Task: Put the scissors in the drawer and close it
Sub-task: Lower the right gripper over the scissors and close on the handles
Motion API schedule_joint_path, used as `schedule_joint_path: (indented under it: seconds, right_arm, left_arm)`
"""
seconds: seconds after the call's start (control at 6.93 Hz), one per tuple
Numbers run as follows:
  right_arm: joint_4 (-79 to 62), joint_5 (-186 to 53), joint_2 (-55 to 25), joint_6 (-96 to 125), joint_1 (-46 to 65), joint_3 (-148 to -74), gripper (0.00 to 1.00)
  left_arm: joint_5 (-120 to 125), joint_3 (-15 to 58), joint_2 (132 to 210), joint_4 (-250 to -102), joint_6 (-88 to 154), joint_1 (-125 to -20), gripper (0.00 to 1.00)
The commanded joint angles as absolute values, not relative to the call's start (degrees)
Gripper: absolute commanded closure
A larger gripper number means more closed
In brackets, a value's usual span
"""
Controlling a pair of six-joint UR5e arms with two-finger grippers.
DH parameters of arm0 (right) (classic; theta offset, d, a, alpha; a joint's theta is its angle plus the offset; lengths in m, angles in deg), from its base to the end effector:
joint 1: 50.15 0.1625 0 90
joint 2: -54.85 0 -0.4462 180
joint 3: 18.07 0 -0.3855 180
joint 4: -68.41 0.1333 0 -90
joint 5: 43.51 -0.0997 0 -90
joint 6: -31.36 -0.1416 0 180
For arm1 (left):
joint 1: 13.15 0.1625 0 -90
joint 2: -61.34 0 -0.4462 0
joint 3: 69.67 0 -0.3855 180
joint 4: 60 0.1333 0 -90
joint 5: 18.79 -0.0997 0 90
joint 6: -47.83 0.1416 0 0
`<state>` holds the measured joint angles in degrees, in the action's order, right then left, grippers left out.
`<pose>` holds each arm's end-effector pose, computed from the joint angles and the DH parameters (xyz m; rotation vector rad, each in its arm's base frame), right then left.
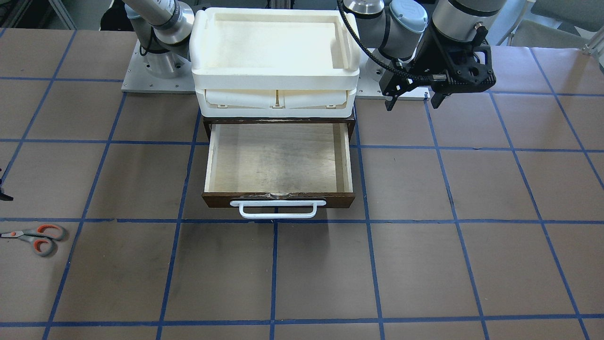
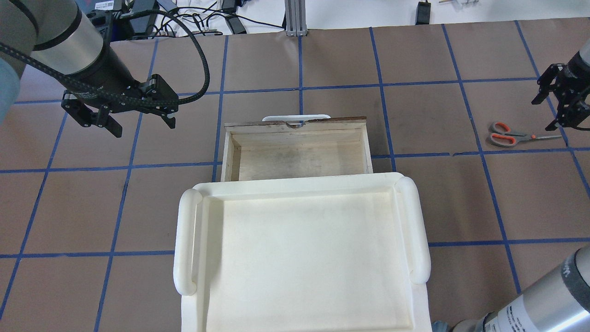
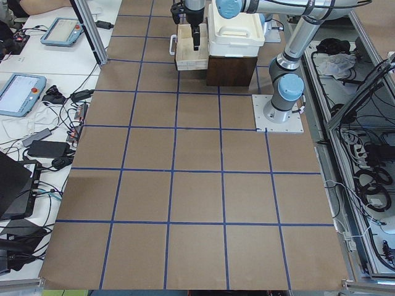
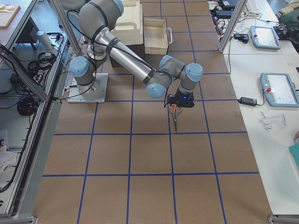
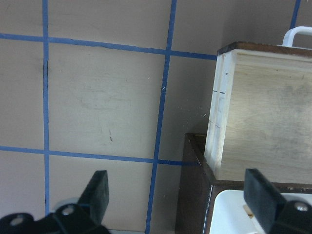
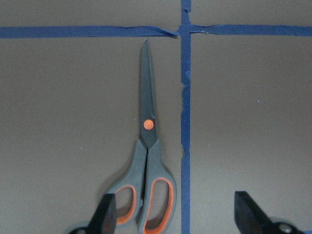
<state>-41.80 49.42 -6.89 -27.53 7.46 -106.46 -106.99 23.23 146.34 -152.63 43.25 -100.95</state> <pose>-0.2359 -0.6071 0.2309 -2.1865 -2.1443 -0.1498 -0.1206 -0.4497 0.4787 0.1841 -3.1049 -0.0154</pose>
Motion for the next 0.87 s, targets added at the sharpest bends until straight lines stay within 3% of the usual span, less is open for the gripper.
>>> schedule_joint_path:
  seconds: [0.0, 0.58, 0.72]
  right_arm:
    - [-49.77, 49.75, -3.26, -29.19, 6.98, -108.15, 0.18]
    - [-50.42, 49.66, -2.01, -29.20, 7.16, -111.12, 0.24]
    - [-56.08, 50.00, -1.93, -29.02, 7.16, -112.80, 0.22]
  left_arm:
    - [-107.12, 23.23, 146.33, -152.64, 43.26, -100.96, 0.00]
    - [-107.29, 23.32, 146.33, -152.73, 43.34, -100.96, 0.00]
    - [-107.29, 23.58, 146.33, -152.73, 43.34, -100.96, 0.00]
